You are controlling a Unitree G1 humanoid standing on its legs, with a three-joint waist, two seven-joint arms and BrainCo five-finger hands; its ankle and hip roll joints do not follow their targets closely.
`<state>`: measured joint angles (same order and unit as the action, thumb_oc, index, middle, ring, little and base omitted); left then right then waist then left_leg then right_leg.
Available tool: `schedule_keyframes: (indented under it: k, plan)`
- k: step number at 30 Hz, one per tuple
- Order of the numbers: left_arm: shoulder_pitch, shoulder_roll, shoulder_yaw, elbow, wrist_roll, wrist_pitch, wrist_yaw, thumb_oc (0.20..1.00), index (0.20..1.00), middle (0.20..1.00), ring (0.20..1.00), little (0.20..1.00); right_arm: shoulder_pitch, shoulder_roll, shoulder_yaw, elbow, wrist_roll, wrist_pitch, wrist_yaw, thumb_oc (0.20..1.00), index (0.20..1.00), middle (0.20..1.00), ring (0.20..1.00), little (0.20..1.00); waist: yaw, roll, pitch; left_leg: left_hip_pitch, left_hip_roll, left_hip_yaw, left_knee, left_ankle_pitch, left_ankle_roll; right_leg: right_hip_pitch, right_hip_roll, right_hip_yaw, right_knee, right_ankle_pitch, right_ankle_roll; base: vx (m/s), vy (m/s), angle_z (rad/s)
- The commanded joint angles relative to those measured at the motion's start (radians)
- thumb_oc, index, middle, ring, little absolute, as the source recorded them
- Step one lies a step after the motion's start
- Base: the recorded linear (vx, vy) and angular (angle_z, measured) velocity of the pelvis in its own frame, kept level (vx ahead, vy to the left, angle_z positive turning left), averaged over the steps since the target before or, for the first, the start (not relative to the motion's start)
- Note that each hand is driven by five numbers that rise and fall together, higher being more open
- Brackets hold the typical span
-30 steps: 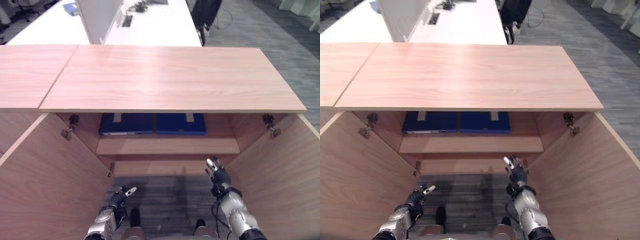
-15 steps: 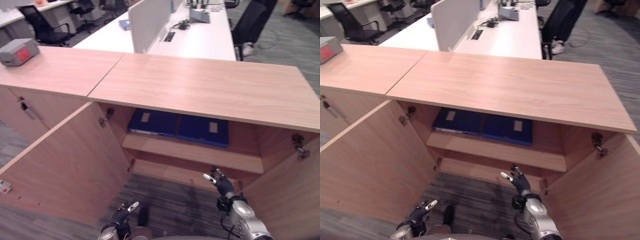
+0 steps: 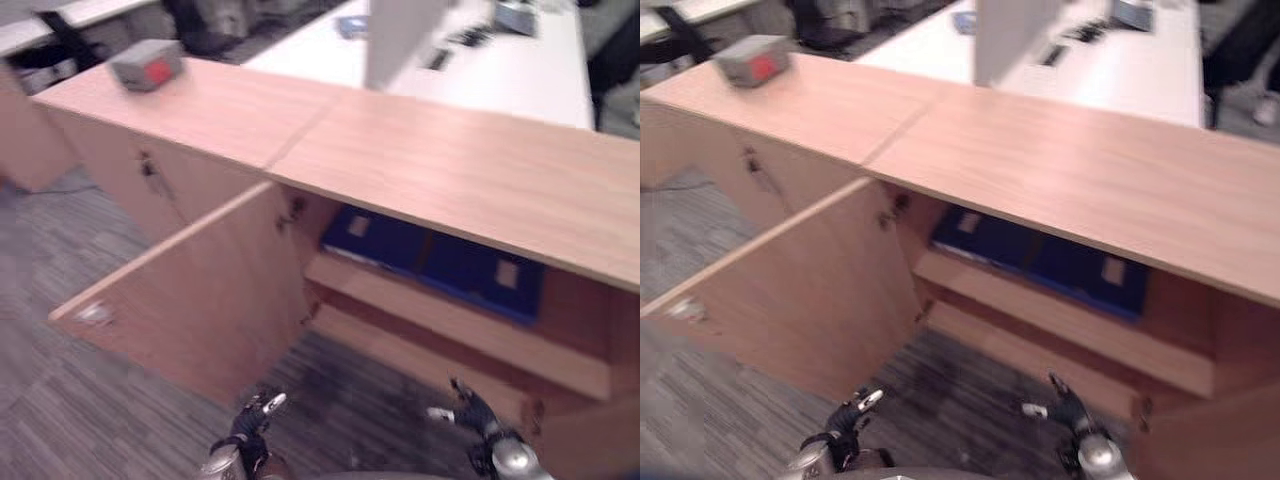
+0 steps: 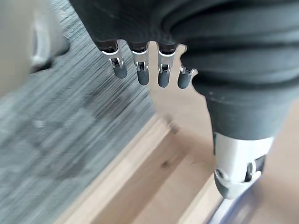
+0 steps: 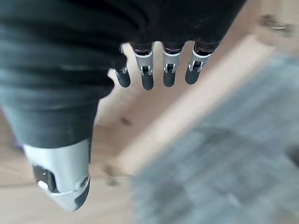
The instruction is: Put the empty folder in the office cabinet
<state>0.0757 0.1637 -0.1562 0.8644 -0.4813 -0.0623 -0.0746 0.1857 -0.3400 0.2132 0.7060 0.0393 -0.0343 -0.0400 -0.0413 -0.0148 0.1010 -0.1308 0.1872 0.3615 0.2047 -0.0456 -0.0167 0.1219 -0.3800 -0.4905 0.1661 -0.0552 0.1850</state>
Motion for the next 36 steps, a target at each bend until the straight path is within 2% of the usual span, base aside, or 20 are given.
schedule_keyframes:
  k: [1, 3, 5, 6, 8, 9, 10, 11, 12, 13, 14, 15, 16, 17, 18, 20, 22, 29, 36]
  plan:
    - [-0.019, 0.031, 0.012, -0.003, 0.058, -0.009, 0.000, 1.000, 1.000, 1.000, 1.000, 1.000, -0.114, 0.006, -0.029, -0.007, 0.028, -0.021, -0.034, 1.000, 1.000, 1.000, 1.000, 1.000, 0.013, 0.014, 0.016, 0.216, 0.119, -0.019, -0.191, 0.053, -0.189, -0.080, -0.001, 0.000, -0.124, 0.132, 0.052, -0.02, 0.267, 0.49]
    - [-0.024, 0.036, 0.010, 0.001, 0.064, -0.009, 0.000, 1.000, 1.000, 1.000, 1.000, 1.000, -0.114, 0.017, -0.042, 0.000, 0.037, -0.016, -0.039, 1.000, 1.000, 1.000, 1.000, 1.000, 0.021, 0.006, 0.018, 0.208, 0.103, -0.033, -0.191, 0.046, -0.181, -0.076, -0.020, -0.012, -0.118, 0.147, 0.060, -0.03, 0.207, 0.68]
    - [-0.037, 0.047, 0.011, 0.022, 0.084, -0.008, 0.011, 1.000, 1.000, 1.000, 1.000, 1.000, -0.127, 0.054, -0.055, 0.039, 0.067, -0.009, -0.054, 1.000, 1.000, 1.000, 1.000, 1.000, 0.048, -0.016, 0.024, 0.190, 0.051, -0.067, -0.192, 0.007, -0.148, -0.071, -0.065, -0.030, -0.100, 0.182, 0.075, -0.04, 0.230, 0.96]
    - [-0.038, 0.047, 0.011, 0.023, 0.084, -0.008, 0.011, 1.000, 1.000, 1.000, 1.000, 1.000, -0.127, 0.054, -0.055, 0.040, 0.067, -0.009, -0.054, 1.000, 1.000, 1.000, 1.000, 1.000, 0.048, -0.016, 0.024, 0.189, 0.051, -0.067, -0.192, 0.007, -0.148, -0.071, -0.065, -0.030, -0.100, 0.182, 0.075, -0.03, 0.153, 0.57]
    - [-0.039, 0.058, 0.028, 0.037, 0.087, -0.008, 0.022, 1.000, 1.000, 1.000, 1.000, 1.000, -0.138, 0.073, -0.047, 0.055, 0.066, -0.005, -0.060, 1.000, 1.000, 1.000, 1.000, 1.000, 0.072, -0.025, 0.032, 0.186, 0.022, -0.080, -0.196, -0.010, -0.123, -0.078, -0.087, -0.041, -0.061, 0.193, 0.077, -0.05, 0.194, 0.41]
    - [-0.042, 0.075, 0.038, 0.041, 0.079, -0.009, 0.029, 1.000, 1.000, 1.000, 1.000, 1.000, -0.142, 0.089, -0.052, 0.054, 0.082, -0.006, -0.068, 1.000, 1.000, 1.000, 1.000, 1.000, 0.083, -0.041, 0.045, 0.172, -0.016, -0.099, -0.202, 0.001, -0.098, -0.097, -0.102, -0.027, -0.018, 0.230, 0.075, -0.06, 0.183, 0.27]
    - [-0.042, 0.075, 0.038, 0.041, 0.079, -0.009, 0.029, 1.000, 1.000, 1.000, 1.000, 1.000, -0.142, 0.089, -0.052, 0.055, 0.082, -0.006, -0.068, 1.000, 1.000, 1.000, 1.000, 1.000, 0.082, -0.042, 0.044, 0.170, -0.018, -0.100, -0.202, 0.002, -0.097, -0.098, -0.104, -0.028, -0.017, 0.230, 0.076, -0.03, 0.271, 0.53]
    - [-0.048, 0.074, 0.032, 0.039, 0.057, -0.016, 0.037, 1.000, 1.000, 1.000, 1.000, 1.000, -0.153, 0.098, -0.047, 0.049, 0.103, -0.010, -0.073, 1.000, 1.000, 1.000, 1.000, 1.000, 0.059, -0.033, 0.052, 0.175, -0.046, -0.152, -0.225, 0.011, -0.081, -0.137, -0.033, 0.142, 0.006, 0.202, 0.067, 0.02, 0.156, 0.80]
    - [-0.048, 0.075, 0.032, 0.039, 0.057, -0.017, 0.037, 1.000, 1.000, 1.000, 1.000, 1.000, -0.154, 0.098, -0.047, 0.050, 0.103, -0.010, -0.073, 1.000, 1.000, 1.000, 1.000, 1.000, 0.060, -0.034, 0.050, 0.171, -0.047, -0.150, -0.225, 0.013, -0.080, -0.142, -0.034, 0.144, 0.006, 0.204, 0.067, 0.09, 0.338, 1.09]
    - [-0.056, 0.074, 0.022, 0.045, 0.057, -0.021, 0.041, 1.000, 1.000, 1.000, 1.000, 1.000, -0.154, 0.099, -0.038, 0.049, 0.118, -0.014, -0.075, 1.000, 1.000, 1.000, 1.000, 1.000, 0.047, -0.015, 0.057, 0.185, -0.073, -0.201, -0.247, 0.020, -0.059, -0.165, 0.075, 0.282, 0.025, 0.103, 0.051, 0.06, 0.185, 0.92]
    - [-0.056, 0.073, 0.022, 0.045, 0.057, -0.021, 0.041, 1.000, 1.000, 1.000, 1.000, 1.000, -0.155, 0.099, -0.038, 0.049, 0.118, -0.014, -0.075, 1.000, 1.000, 1.000, 1.000, 1.000, 0.047, -0.015, 0.055, 0.180, -0.073, -0.201, -0.246, 0.022, -0.059, -0.169, 0.075, 0.282, 0.023, 0.105, 0.050, 0.12, 0.291, 0.72]
    - [-0.063, 0.066, 0.005, 0.081, 0.092, -0.021, 0.043, 1.000, 1.000, 1.000, 1.000, 1.000, -0.151, 0.098, -0.024, 0.058, 0.126, -0.024, -0.073, 1.000, 1.000, 1.000, 1.000, 1.000, 0.045, -0.003, 0.054, 0.188, -0.091, -0.242, -0.266, 0.031, -0.040, -0.170, 0.148, 0.287, 0.042, 0.040, 0.017, 0.04, 0.107, 0.48]
    - [-0.064, 0.065, 0.005, 0.081, 0.092, -0.021, 0.043, 1.000, 1.000, 1.000, 1.000, 1.000, -0.151, 0.098, -0.024, 0.058, 0.126, -0.024, -0.073, 1.000, 1.000, 1.000, 1.000, 1.000, 0.044, -0.002, 0.054, 0.188, -0.091, -0.243, -0.266, 0.031, -0.040, -0.170, 0.148, 0.287, 0.043, 0.040, 0.017, 0.07, 0.129, 0.60]
    - [-0.067, 0.059, -0.004, 0.104, 0.106, -0.023, 0.043, 1.000, 1.000, 1.000, 1.000, 1.000, -0.154, 0.104, -0.015, 0.065, 0.122, -0.029, -0.075, 1.000, 1.000, 1.000, 1.000, 1.000, 0.055, 0.001, 0.058, 0.189, -0.104, -0.261, -0.271, 0.037, -0.034, -0.176, 0.178, 0.245, 0.049, 0.018, 0.001, 0.02, 0.008, 0.75]
    - [-0.071, 0.054, -0.003, 0.110, 0.105, -0.022, 0.040, 1.000, 1.000, 1.000, 1.000, 1.000, -0.154, 0.106, -0.014, 0.067, 0.120, -0.032, -0.079, 1.000, 1.000, 1.000, 1.000, 1.000, 0.058, -0.001, 0.061, 0.190, -0.109, -0.278, -0.271, 0.037, -0.033, -0.174, 0.182, 0.239, 0.041, 0.015, 0.003, 0.03, 0.006, 0.88]
    - [-0.079, 0.047, -0.003, 0.124, 0.100, -0.030, 0.039, 1.000, 1.000, 1.000, 1.000, 1.000, -0.150, 0.102, -0.011, 0.081, 0.121, -0.035, -0.076, 1.000, 1.000, 1.000, 1.000, 1.000, 0.053, -0.006, 0.062, 0.187, -0.125, -0.310, -0.270, 0.039, -0.031, -0.159, 0.202, 0.280, 0.000, 0.012, 0.005, 0.04, -0.016, 0.73]
    - [-0.082, 0.044, 0.003, 0.135, 0.101, -0.030, 0.039, 1.000, 1.000, 1.000, 1.000, 1.000, -0.150, 0.101, -0.008, 0.094, 0.119, -0.035, -0.072, 1.000, 1.000, 1.000, 1.000, 1.000, 0.054, -0.007, 0.059, 0.193, -0.127, -0.315, -0.273, 0.036, -0.033, -0.141, 0.205, 0.294, -0.029, 0.018, 0.004, 0.07, -0.027, 0.29]
    - [-0.061, 0.028, 0.021, 0.170, 0.121, -0.036, 0.038, 1.000, 1.000, 1.000, 1.000, 1.000, -0.139, 0.091, -0.001, 0.131, 0.106, -0.037, -0.064, 1.000, 1.000, 1.000, 1.000, 1.000, 0.081, -0.015, 0.014, 0.229, -0.123, -0.316, -0.288, 0.030, -0.048, -0.033, 0.191, 0.262, -0.166, 0.045, 0.004, 0.08, -0.047, -0.02]
    - [-0.058, 0.032, 0.030, 0.122, 0.107, -0.044, 0.049, 1.000, 1.000, 1.000, 1.000, 1.000, -0.131, 0.088, -0.002, 0.133, 0.100, -0.036, -0.060, 1.000, 1.000, 1.000, 1.000, 1.000, 0.082, -0.016, 0.005, 0.253, -0.117, -0.314, -0.292, 0.021, -0.056, 0.006, 0.192, 0.246, -0.204, 0.051, 0.003, 0.04, -0.041, 0.05]
